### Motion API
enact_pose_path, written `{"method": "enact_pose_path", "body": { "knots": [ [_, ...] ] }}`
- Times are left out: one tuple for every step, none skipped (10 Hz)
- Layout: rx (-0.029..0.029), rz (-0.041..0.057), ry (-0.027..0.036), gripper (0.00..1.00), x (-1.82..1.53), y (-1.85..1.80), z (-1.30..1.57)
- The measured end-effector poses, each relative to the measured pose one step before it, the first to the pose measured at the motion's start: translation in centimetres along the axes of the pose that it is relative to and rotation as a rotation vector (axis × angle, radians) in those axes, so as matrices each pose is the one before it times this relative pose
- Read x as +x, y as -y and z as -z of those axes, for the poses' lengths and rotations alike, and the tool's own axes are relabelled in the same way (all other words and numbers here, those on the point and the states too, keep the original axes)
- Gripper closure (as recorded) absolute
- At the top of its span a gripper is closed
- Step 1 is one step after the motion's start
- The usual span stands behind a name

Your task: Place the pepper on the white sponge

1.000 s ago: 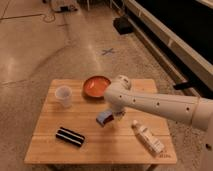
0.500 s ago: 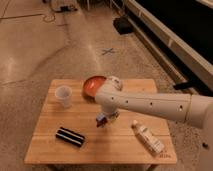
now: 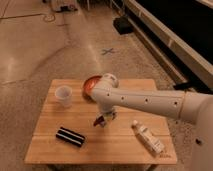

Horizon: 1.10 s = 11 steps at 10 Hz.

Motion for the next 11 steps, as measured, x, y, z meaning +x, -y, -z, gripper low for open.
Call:
{"method": "enact_pose_path", "body": {
  "knots": [
    [-0.0023,-0.00158,0.0022,0.94,0.136,0.639,0.068],
    [-0.00514,-0.00197,0.00008,0.94,-0.188,0.505,0.254],
    [-0.00524,0.00087,0.0015,0.91,0.166,0.185,0.176],
    [-0.00497,-0.00255,-0.00071,0.83,0.513,-0.399,-0.178],
    [-0.0017,-0.00667,0.00204,0.72,0.519,-0.379,-0.359],
    [-0.00046,-0.00503,0.00175,0.62,0.382,-0.288,-0.131],
    [0.00096,-0.00746,0.00089,0.53,0.234,-0.02,0.04],
    [-0.00066,-0.00588,0.00321,0.45,-0.365,0.128,0.02],
    [-0.00169,0.00006,0.00167,0.44,-0.091,-0.04,-0.09],
    [-0.00424,-0.00091,-0.00059,0.44,0.302,-0.284,-0.162],
    [-0.00685,-0.00134,-0.00263,0.44,0.382,-0.528,-0.255]
  ]
}}
